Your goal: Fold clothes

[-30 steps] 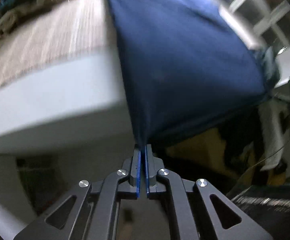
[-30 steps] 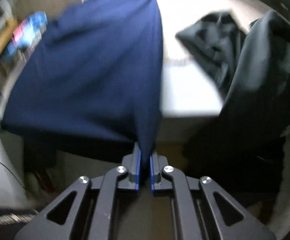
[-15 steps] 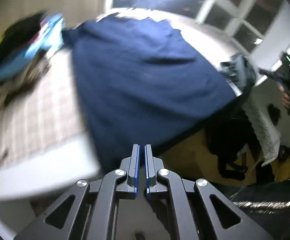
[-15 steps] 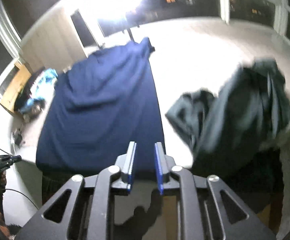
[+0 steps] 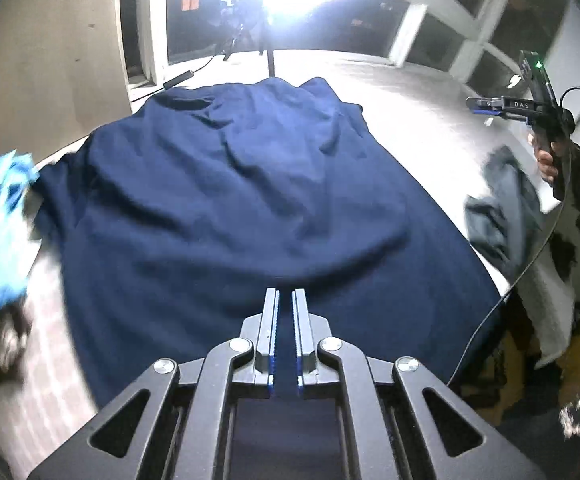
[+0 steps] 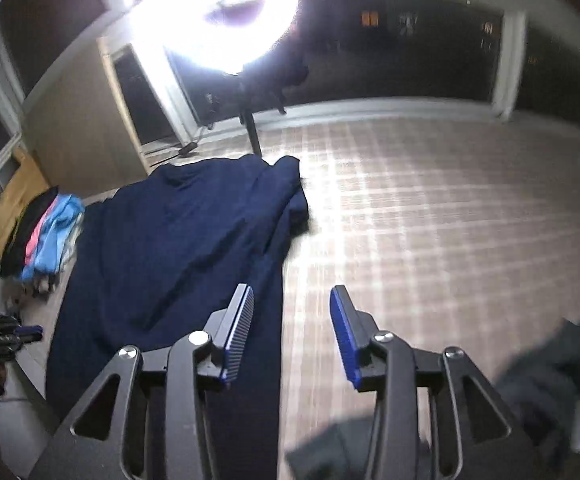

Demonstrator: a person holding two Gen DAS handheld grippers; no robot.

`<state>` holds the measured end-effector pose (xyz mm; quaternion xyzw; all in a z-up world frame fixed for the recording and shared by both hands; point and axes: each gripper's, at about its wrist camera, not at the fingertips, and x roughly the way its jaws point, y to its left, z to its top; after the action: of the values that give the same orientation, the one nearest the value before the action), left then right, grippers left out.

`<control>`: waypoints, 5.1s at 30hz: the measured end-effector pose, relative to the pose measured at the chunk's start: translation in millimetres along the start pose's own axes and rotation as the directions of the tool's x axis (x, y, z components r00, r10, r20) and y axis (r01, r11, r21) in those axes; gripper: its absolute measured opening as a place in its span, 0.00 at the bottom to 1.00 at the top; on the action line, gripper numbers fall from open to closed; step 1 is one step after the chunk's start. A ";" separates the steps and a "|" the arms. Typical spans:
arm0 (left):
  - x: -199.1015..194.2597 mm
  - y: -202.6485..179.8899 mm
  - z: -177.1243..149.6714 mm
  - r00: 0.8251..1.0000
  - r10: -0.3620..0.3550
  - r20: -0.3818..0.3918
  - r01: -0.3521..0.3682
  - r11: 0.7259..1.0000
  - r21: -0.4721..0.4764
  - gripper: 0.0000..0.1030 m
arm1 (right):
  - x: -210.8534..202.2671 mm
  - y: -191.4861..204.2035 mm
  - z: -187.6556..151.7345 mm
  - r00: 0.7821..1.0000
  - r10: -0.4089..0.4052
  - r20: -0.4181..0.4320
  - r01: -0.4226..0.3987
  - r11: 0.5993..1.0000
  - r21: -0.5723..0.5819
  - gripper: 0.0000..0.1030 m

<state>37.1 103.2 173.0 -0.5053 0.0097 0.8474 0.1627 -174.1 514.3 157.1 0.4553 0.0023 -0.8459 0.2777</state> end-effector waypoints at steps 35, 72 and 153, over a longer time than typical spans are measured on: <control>160.9 12.2 87.3 0.981 0.072 -0.179 -0.086 0.994 -0.074 0.30 | 199.9 -76.8 124.5 0.986 0.168 -0.009 -0.168 0.983 -0.076 0.51; 144.4 -108.2 127.7 0.997 -0.029 -0.072 0.040 0.987 0.155 0.35 | 164.4 -125.6 93.9 0.982 0.163 -0.096 -0.158 0.986 0.059 0.24; 103.2 -60.9 108.3 0.928 -0.251 0.277 0.315 0.924 -0.219 0.31 | 198.3 22.3 132.9 0.957 0.248 -0.153 -0.263 0.961 -0.089 0.07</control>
<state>-83.0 207.9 146.3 -0.4101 -0.1949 0.8642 0.2165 -351.3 368.6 87.5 0.4947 0.0087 -0.7672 0.4082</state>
